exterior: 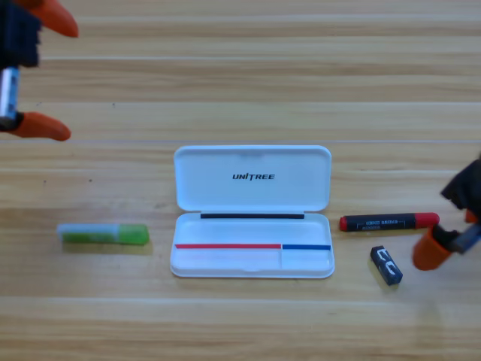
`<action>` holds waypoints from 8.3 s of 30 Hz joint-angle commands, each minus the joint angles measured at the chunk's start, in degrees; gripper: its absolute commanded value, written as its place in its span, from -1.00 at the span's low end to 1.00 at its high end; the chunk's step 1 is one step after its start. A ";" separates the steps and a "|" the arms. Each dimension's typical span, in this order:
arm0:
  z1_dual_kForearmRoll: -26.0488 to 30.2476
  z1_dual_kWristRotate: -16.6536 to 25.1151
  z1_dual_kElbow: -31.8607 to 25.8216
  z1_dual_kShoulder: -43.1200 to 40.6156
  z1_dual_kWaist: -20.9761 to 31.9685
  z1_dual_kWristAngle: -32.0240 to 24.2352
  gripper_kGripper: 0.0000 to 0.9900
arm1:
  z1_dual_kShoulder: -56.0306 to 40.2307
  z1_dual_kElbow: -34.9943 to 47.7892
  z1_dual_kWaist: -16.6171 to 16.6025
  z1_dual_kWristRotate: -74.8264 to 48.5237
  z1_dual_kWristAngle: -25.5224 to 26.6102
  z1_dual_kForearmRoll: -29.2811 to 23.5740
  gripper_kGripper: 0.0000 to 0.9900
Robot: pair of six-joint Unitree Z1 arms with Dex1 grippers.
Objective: Clean up eraser and pencils
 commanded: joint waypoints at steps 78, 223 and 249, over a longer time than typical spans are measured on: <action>-11.03 3.90 12.16 33.11 15.52 -10.94 0.99 | 29.60 -37.89 8.97 -40.41 6.49 19.92 -1.00; 17.18 -10.69 -27.57 52.27 -3.38 -17.18 1.00 | 14.83 -26.99 -5.01 -55.70 10.09 20.28 -1.00; 22.37 -5.59 -20.36 28.10 11.48 -18.49 1.00 | 35.22 -51.34 5.89 -47.53 7.28 25.72 -1.00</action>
